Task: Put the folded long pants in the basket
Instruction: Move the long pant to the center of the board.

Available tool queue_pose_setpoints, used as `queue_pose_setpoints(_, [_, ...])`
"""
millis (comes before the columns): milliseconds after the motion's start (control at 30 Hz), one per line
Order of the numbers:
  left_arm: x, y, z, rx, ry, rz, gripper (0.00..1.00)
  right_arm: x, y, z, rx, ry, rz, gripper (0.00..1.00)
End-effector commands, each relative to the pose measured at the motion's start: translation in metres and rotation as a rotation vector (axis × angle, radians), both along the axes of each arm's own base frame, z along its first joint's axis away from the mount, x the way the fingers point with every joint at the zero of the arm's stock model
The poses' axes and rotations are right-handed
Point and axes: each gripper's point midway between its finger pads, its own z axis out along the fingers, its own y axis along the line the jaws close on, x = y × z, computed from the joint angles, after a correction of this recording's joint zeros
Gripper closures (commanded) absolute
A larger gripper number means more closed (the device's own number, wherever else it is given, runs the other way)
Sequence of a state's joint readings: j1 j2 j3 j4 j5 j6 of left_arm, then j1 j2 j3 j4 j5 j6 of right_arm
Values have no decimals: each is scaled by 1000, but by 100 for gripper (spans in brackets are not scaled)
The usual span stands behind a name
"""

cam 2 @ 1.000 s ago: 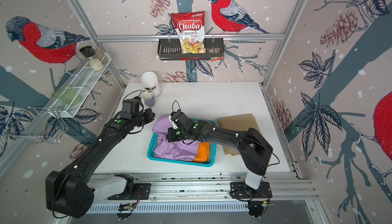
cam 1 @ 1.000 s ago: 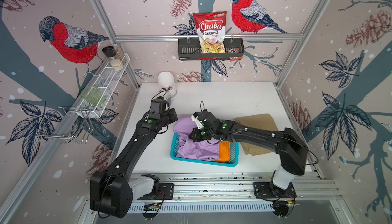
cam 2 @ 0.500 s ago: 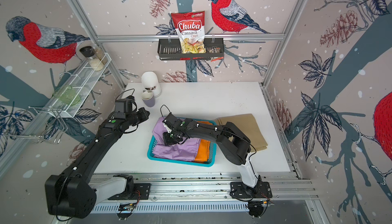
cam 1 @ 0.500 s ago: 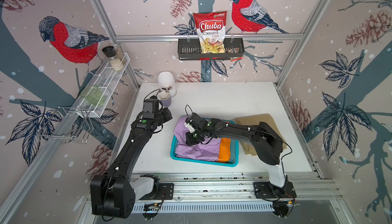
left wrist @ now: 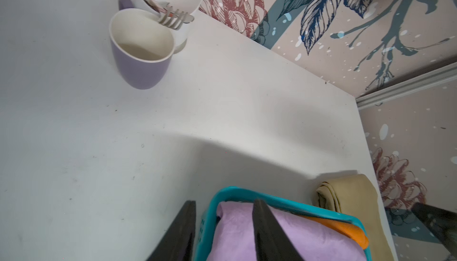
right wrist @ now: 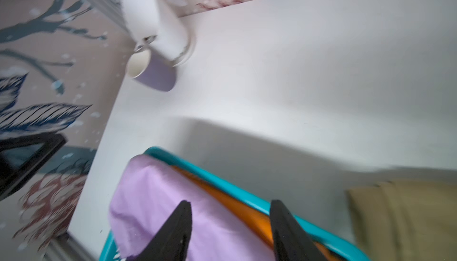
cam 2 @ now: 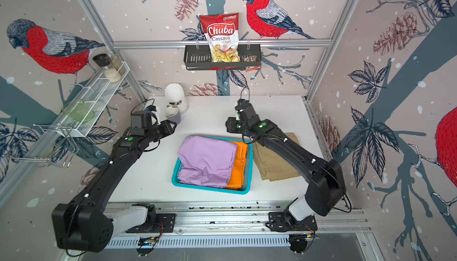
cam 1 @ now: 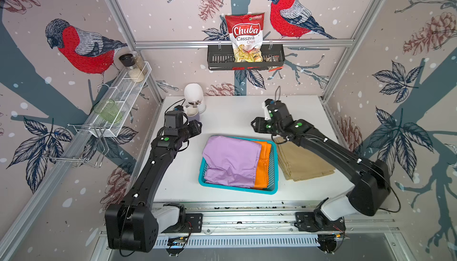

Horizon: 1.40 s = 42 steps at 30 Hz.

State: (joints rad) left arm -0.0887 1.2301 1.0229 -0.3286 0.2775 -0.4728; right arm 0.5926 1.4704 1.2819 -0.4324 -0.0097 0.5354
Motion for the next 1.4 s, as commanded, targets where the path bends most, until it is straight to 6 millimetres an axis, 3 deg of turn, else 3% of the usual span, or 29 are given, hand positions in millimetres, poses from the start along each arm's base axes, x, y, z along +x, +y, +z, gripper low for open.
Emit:
queue_pose_setpoints(0, [17, -25, 17, -92, -53, -95, 57, 4, -72, -25, -25, 93, -191, 39])
queue_pose_setpoints(100, [31, -49, 16, -98, -51, -137, 56, -3, -141, -59, -50, 189, -370, 39])
queue_pose_setpoints(167, [40, -70, 16, -87, -49, -175, 56, -14, -175, -82, -66, 246, -468, 38])
queue_pose_setpoints(233, [51, -95, 12, -96, -38, -229, 54, -27, -194, -105, -48, 302, -531, 36])
queue_pose_setpoints(300, [63, -117, 6, -122, -13, -278, 52, -34, -196, -122, -18, 335, -543, 35])
queue_pose_setpoints(533, [107, -171, -30, -208, 96, -390, 40, -29, -163, -172, 52, 425, -464, 34])
queue_pose_setpoints(667, [125, -184, -51, -229, 136, -407, 32, -13, -154, -191, 63, 442, -458, 34])
queue_pose_setpoints(867, [143, -198, -79, -269, 188, -420, 30, 34, -149, -225, 45, 472, -457, 35])
queue_pose_setpoints(967, [149, -207, -90, -277, 208, -431, 30, 69, -140, -239, 34, 479, -431, 35])
queue_pose_setpoints(1067, [156, -214, -101, -276, 227, -434, 30, 100, -120, -248, 36, 481, -374, 36])
queue_pose_setpoints(1200, [166, -222, -118, -278, 258, -435, 29, 130, -71, -252, 29, 477, -269, 36])
queue_pose_setpoints(1300, [176, -226, -127, -286, 267, -429, 28, 145, -35, -247, 38, 462, -205, 37])
queue_pose_setpoints(1367, [182, -229, -133, -294, 273, -425, 27, 155, -23, -237, 68, 447, -190, 36])
